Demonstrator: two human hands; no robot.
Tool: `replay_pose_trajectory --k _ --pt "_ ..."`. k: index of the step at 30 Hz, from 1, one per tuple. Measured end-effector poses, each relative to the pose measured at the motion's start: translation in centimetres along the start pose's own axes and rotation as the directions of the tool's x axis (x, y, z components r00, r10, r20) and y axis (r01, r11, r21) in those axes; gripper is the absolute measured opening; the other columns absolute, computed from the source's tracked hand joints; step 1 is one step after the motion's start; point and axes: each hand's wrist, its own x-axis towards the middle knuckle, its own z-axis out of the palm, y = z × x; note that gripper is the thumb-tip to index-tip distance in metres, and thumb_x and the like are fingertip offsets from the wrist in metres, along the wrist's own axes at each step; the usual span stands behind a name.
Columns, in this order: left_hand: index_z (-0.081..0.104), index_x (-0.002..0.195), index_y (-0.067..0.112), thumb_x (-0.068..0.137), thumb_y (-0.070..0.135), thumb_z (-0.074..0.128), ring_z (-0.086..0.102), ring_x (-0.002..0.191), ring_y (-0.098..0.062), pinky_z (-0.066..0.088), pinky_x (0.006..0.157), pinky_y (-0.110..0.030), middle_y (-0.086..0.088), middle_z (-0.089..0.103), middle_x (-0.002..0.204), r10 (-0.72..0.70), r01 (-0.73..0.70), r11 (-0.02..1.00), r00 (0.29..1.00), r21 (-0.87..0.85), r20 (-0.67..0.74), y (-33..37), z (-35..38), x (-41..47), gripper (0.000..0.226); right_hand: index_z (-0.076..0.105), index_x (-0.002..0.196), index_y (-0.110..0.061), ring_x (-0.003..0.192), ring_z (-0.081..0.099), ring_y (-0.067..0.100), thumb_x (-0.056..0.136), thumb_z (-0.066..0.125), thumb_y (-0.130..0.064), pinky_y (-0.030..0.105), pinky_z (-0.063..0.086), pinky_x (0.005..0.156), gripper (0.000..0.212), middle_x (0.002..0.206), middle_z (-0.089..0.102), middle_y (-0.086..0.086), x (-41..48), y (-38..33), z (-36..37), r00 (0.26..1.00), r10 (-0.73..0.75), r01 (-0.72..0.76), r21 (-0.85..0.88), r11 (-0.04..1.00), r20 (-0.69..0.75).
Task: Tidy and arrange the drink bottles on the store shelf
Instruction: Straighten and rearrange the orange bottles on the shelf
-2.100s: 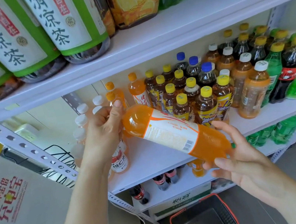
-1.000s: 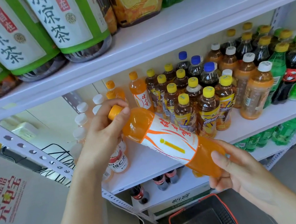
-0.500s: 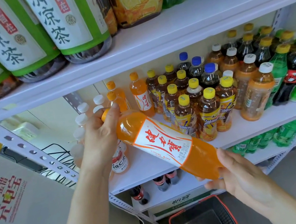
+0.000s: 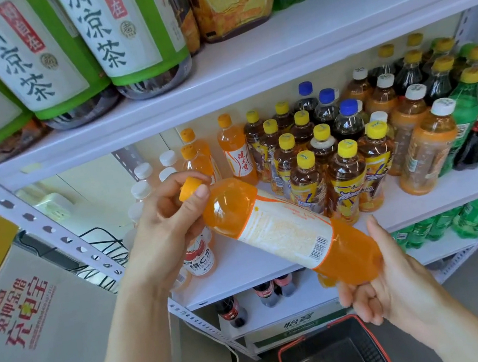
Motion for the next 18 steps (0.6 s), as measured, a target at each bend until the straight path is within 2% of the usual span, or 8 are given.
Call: replay_pose_trajectory --k 1,3,5,7,10,13,16,18 --pt "0.071 0.092 0.024 0.076 0.043 0.072 0.053 0.075 -0.026 0.043 0.070 -0.040 -0.006 0.061 0.083 0.005 -0.005 1.000 1.000 0.021 -0.014 0.0 0.1 -0.1 0.025 0.075 0.081 -0.009 0.035 0.052 0.027 0.078 0.035 -0.076 0.022 0.038 0.031 0.079 0.066 0.060 0.032 0.1 0.1 -0.1 1.000 0.027 -0.027 0.003 1.000 0.012" --pt "0.072 0.089 0.027 0.077 0.049 0.069 0.056 0.071 -0.022 0.047 0.065 -0.034 -0.006 0.063 0.079 0.024 -0.022 0.998 0.999 0.055 -0.035 0.1 0.4 -0.1 0.025 0.077 0.085 -0.009 0.041 0.058 0.029 0.077 0.035 -0.076 0.024 0.043 0.034 0.080 0.075 0.065 0.034 0.2 0.3 -0.1 0.998 0.050 -0.050 0.008 0.999 0.036" --pt "0.071 0.089 0.025 0.079 0.050 0.068 0.053 0.066 -0.022 0.045 0.058 -0.029 -0.009 0.059 0.076 0.052 -0.048 0.994 0.997 0.097 -0.048 0.1 0.7 -0.2 0.027 0.076 0.095 -0.008 0.058 0.067 0.031 0.075 0.040 -0.073 0.029 0.053 0.043 0.077 0.092 0.068 0.035 0.5 0.5 -0.1 0.998 0.039 -0.041 0.040 0.998 0.050" --pt "0.068 0.091 0.017 0.083 0.049 0.069 0.056 0.063 -0.018 0.049 0.055 -0.024 -0.006 0.062 0.073 0.072 -0.064 0.992 0.995 0.109 -0.070 0.2 0.9 -0.2 0.032 0.072 0.106 -0.005 0.070 0.070 0.032 0.072 0.048 -0.069 0.035 0.056 0.051 0.076 0.099 0.068 0.033 0.8 0.8 -0.1 1.000 0.017 -0.018 0.086 0.996 0.014" --pt "0.064 0.086 0.012 0.083 0.048 0.065 0.055 0.060 -0.018 0.049 0.057 -0.031 0.001 0.061 0.066 0.092 -0.075 0.988 0.988 0.138 -0.123 0.4 1.2 -0.1 0.036 0.070 0.111 -0.011 0.081 0.072 0.036 0.072 0.063 -0.062 0.036 0.058 0.058 0.065 0.103 0.069 0.030 0.7 0.6 0.0 0.999 -0.045 0.043 0.127 0.991 0.014" --pt "0.064 0.084 0.016 0.083 0.051 0.064 0.057 0.061 -0.015 0.050 0.059 -0.034 0.002 0.061 0.066 0.109 -0.066 0.973 0.976 0.221 -0.188 0.3 1.5 0.2 0.035 0.066 0.119 -0.025 0.097 0.069 0.041 0.066 0.085 -0.050 0.032 0.058 0.069 0.061 0.113 0.069 0.022 0.2 0.1 0.6 0.985 -0.118 0.118 0.008 0.993 0.129" --pt "0.064 0.083 0.017 0.081 0.055 0.059 0.057 0.057 -0.009 0.048 0.053 -0.026 0.004 0.060 0.062 0.078 -0.006 0.950 0.972 0.312 -0.220 0.3 1.3 0.6 0.038 0.064 0.119 -0.027 0.097 0.069 0.043 0.060 0.091 -0.041 0.029 0.058 0.068 0.067 0.112 0.070 0.019 0.2 0.5 0.8 0.984 -0.135 0.145 -0.076 0.987 0.120" --pt "0.064 0.087 0.015 0.081 0.056 0.058 0.061 0.059 -0.009 0.051 0.057 -0.027 0.004 0.064 0.065 0.032 0.040 0.939 0.979 0.341 -0.202 0.4 0.9 0.7 0.042 0.064 0.120 -0.024 0.088 0.070 0.043 0.066 0.088 -0.041 0.029 0.059 0.062 0.061 0.107 0.071 0.018 0.2 0.8 0.8 0.987 -0.136 0.144 -0.092 0.985 0.088"
